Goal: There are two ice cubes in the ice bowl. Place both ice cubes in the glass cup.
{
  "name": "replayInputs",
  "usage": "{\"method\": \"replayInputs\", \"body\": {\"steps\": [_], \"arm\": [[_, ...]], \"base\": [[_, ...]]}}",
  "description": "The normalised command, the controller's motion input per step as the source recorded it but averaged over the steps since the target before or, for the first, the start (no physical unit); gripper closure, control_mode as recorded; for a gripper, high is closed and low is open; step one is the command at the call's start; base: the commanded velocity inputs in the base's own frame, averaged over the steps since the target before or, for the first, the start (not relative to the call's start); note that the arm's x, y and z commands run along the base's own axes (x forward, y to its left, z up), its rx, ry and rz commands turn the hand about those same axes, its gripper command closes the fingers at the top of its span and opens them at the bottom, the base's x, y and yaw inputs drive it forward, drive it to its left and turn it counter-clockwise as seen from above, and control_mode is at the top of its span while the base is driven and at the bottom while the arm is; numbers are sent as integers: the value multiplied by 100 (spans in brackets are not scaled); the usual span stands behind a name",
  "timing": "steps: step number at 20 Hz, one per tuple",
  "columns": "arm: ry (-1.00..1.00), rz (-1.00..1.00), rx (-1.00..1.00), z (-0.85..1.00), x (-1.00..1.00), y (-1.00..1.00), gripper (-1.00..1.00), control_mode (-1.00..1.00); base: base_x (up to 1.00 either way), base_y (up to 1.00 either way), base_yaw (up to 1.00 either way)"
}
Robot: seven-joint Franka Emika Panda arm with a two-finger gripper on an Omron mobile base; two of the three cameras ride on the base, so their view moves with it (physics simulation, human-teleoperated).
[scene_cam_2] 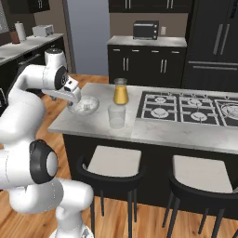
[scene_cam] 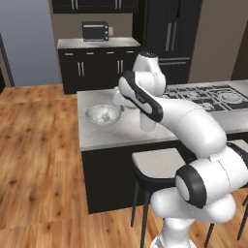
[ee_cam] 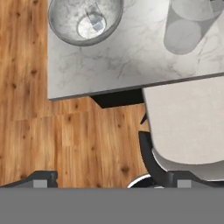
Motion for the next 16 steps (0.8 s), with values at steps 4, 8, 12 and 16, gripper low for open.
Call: {"method": "replayInputs", "body": {"steps": [4,8,12,16], "arm": [[3,0,0,-4,40,0,-100,-100],[1,0,-2,-9,28,1,-100,-100],[0,0,-5,-11,12,16,-100,-100],[3,0,0,-4,2,13,-100,-100]], "base": [[0,0,0],[0,0,0],[0,0,0],[0,0,0]]}}
